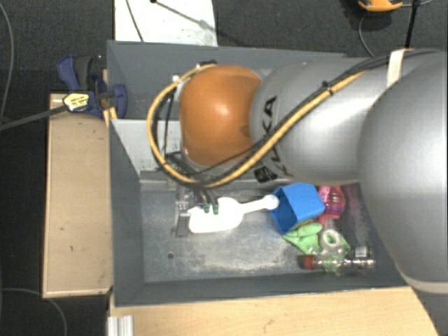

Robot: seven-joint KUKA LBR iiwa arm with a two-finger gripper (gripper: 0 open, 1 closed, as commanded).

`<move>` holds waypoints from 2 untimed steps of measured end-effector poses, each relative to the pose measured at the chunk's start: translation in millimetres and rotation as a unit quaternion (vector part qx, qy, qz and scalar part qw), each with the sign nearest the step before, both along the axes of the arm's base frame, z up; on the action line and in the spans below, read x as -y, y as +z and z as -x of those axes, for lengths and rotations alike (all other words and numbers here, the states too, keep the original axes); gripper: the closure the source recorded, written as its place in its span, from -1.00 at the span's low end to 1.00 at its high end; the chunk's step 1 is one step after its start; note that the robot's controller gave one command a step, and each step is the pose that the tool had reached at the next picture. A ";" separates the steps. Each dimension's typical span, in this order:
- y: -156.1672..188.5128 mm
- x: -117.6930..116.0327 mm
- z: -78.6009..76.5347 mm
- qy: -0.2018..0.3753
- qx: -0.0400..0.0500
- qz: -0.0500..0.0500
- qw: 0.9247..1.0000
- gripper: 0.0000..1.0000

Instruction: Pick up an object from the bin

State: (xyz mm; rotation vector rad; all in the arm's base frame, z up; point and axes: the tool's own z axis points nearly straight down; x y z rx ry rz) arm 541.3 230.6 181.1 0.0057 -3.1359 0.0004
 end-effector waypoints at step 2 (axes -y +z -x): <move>-42.6 74.2 -22.8 0.043 0.005 -0.001 0.999 -1.00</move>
Offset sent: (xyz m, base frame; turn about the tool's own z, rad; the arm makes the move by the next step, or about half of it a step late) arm 0.0255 -0.0880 -0.0517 -0.0954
